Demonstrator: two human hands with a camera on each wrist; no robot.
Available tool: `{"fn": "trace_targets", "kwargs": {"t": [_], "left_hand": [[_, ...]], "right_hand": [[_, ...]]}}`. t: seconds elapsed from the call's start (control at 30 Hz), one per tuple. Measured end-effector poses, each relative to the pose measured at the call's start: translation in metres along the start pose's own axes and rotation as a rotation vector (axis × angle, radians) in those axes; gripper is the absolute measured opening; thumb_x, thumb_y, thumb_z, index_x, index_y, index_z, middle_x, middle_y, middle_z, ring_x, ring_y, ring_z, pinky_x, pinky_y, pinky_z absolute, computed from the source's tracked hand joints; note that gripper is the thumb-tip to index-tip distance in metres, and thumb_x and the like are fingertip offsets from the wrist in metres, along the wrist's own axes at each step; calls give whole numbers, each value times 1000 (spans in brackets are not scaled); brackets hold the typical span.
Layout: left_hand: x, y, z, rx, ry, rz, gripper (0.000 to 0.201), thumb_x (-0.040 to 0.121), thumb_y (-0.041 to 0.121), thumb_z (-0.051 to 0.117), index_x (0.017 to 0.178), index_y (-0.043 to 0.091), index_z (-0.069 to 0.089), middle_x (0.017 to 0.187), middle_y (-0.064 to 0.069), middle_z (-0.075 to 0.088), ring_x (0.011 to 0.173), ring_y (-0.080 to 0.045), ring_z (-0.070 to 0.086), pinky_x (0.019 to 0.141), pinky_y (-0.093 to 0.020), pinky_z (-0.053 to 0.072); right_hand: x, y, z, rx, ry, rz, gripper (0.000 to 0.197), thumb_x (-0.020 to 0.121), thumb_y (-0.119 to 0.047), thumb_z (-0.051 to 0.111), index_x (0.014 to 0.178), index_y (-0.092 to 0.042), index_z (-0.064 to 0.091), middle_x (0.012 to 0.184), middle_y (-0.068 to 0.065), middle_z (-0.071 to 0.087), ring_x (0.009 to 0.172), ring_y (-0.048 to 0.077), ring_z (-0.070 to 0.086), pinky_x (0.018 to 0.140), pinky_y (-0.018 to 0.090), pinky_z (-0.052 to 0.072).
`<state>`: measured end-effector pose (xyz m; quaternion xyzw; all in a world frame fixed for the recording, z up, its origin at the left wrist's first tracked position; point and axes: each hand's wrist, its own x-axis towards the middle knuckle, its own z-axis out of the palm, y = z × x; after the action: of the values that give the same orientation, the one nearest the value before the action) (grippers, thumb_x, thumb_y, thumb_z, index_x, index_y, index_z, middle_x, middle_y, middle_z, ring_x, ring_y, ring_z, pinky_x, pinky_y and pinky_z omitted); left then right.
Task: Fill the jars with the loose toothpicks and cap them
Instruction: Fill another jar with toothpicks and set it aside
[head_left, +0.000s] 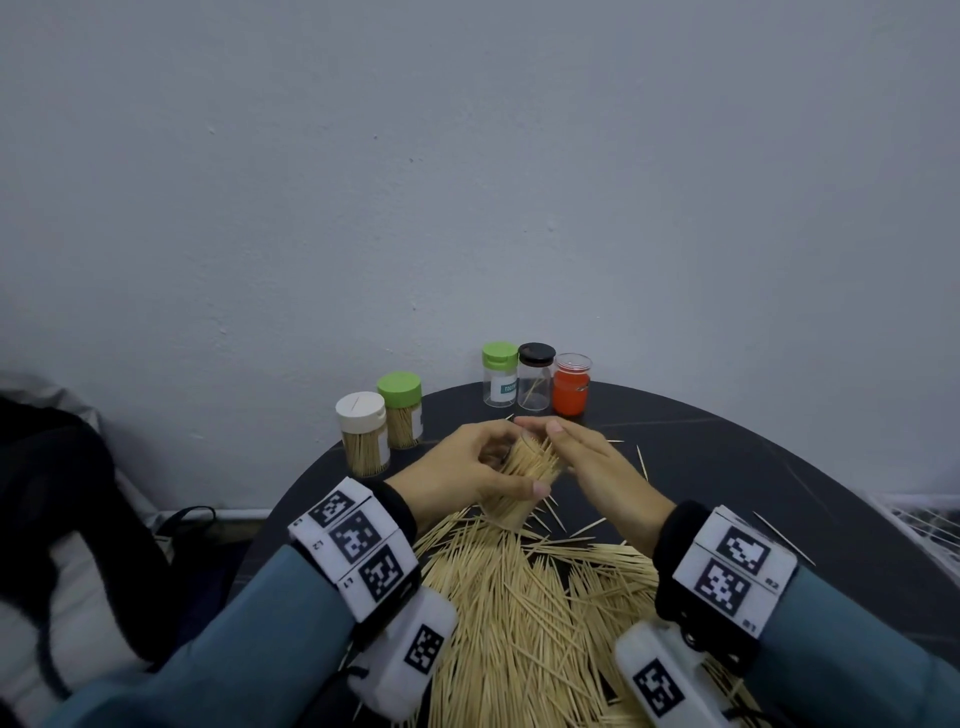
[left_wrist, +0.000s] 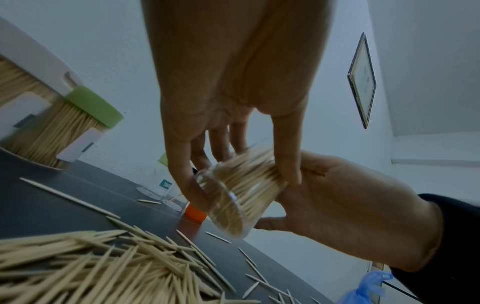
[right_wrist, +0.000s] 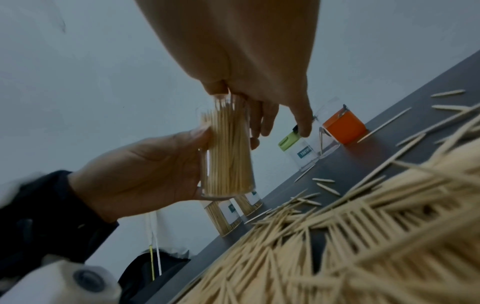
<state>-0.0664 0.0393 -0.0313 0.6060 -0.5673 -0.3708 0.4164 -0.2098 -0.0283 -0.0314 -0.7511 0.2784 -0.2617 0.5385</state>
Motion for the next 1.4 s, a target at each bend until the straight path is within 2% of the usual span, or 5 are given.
{"fn": "trace_targets", "kwargs": {"t": [0.17,0.6,0.93,1.2,1.4], "left_hand": [[1,0,-1,-37,68,17,34,78,16,73,109,17,58,98,4,64,93,-8,60,81,-20,47],[5,-3,-8,-33,281,62,30,77,19,75,102,20,59,96,3,65,93,-12,59,85,-27,48],[1,-3,-13,115,340,99,45,76,15,76,116,16,57,94,11,57,92,-7,53,78,-16,42],[1,2,-13,37,371,76,43,73,18,79,110,18,57,98,2,59,98,-16,54,93,-32,44],[0,2,-13,78,366,64,40,73,16,79,104,21,55,92,6,55,94,-15,52,88,-30,43]], "right_hand": [[1,-7,-6,-41,25,-28,40,102,-30,25,137,-23,42,139,-11,44,124,0,38,94,14,27],[0,-14,-13,-360,18,-223,40,98,-14,43,137,-22,45,134,-16,43,127,-1,36,87,-7,26],[-8,-19,-7,-616,-96,-159,53,97,-14,46,142,-36,30,153,-9,24,143,5,12,115,43,-8],[-4,-23,-8,-711,75,-358,44,93,-7,48,133,-24,49,144,-15,39,137,1,25,93,11,1],[0,-16,-8,-787,79,-317,43,91,-10,49,131,-24,51,139,-11,42,132,8,30,116,37,9]]}}
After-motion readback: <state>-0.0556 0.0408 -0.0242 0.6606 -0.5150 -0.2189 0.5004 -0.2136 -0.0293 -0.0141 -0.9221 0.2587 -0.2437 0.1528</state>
